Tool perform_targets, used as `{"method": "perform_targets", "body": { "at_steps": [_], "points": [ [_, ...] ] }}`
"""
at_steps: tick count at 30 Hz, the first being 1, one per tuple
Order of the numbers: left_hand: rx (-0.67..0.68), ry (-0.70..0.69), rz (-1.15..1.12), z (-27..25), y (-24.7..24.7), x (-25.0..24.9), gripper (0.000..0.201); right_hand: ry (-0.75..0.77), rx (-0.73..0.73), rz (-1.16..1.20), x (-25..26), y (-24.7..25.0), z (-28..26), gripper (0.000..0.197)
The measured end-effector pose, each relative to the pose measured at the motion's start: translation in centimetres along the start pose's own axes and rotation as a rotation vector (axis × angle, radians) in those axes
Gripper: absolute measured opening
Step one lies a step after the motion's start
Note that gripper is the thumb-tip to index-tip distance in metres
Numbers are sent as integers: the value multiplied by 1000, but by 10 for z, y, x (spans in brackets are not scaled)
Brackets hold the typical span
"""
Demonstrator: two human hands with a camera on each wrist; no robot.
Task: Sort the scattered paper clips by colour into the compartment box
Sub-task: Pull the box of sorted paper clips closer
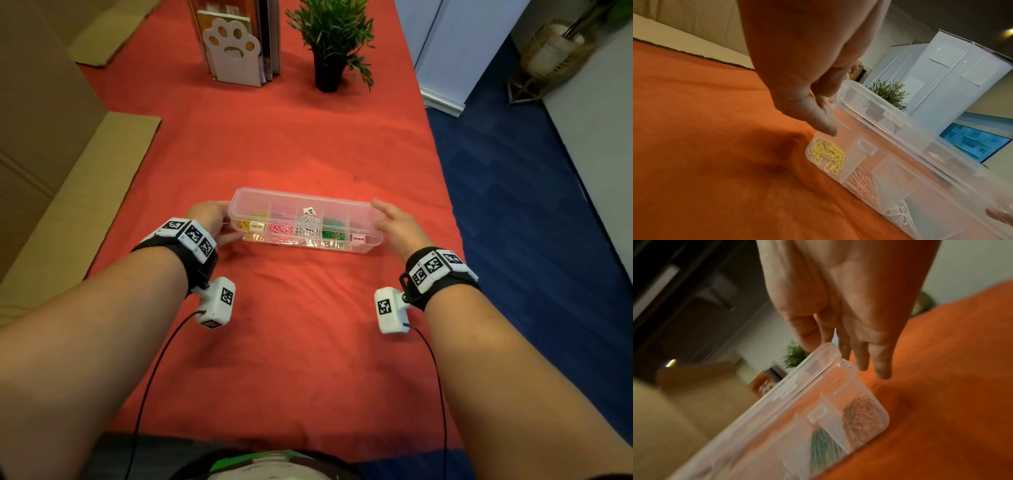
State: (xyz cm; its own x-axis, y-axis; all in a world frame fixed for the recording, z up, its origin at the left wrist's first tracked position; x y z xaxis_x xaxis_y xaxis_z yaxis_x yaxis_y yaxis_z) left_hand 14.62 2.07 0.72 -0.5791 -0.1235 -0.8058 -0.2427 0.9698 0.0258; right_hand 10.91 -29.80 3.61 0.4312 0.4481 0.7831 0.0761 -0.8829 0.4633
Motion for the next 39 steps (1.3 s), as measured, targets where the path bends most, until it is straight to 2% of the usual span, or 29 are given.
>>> {"method": "perform_targets", "body": {
  "at_steps": [2,4,7,11,17,20,23,27,29,33,39],
  "points": [
    [-12,13,-90,-9,-3,-3,13,72,105,-335,4,-6,-6,64],
    [-45,0,-113,-13,-2,-5,5,77,183,-477,3,-13,-13,72],
    [17,-50,0,-11,-2,-1,35,88,158,-665,-5,-22,-13,76],
    [30,-106,27,-10,-2,2,47,92,68,-904,-13,-27,-12,70],
    [50,-86,12,-8,-2,2,47,159,-136,-1020,-17,-34,-18,63],
    [45,-89,30,-6,-2,2,47,156,-193,-1096,-14,-38,-19,66],
    [26,-102,49,-6,-1,1,46,193,-184,-1163,2,-54,-23,69],
    [17,-125,84,-8,-1,1,46,419,-116,-1136,40,-104,-29,75],
    [1,-134,105,-8,-1,0,46,467,-80,-1131,56,-127,-28,74],
    [-10,-135,134,-7,-1,-1,47,442,-26,-1143,62,-152,-19,75],
    [-15,-151,139,-5,0,0,45,419,-108,-1167,59,-163,-15,62]
  ]
}}
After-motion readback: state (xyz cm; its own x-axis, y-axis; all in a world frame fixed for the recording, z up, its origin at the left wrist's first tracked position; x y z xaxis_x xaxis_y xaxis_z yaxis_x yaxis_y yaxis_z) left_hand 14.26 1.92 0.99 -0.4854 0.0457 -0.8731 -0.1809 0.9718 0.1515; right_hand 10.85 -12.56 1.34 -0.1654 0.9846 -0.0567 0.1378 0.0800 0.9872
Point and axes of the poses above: each hand's wrist, its own z-axis towards the middle knuckle, its own y-axis out of the back of the hand, x = y × z, the point moved 3 cm from there along z, towards the middle knuckle, and after that the axes turned 10 degrees about -z, right-handed, at the moved point
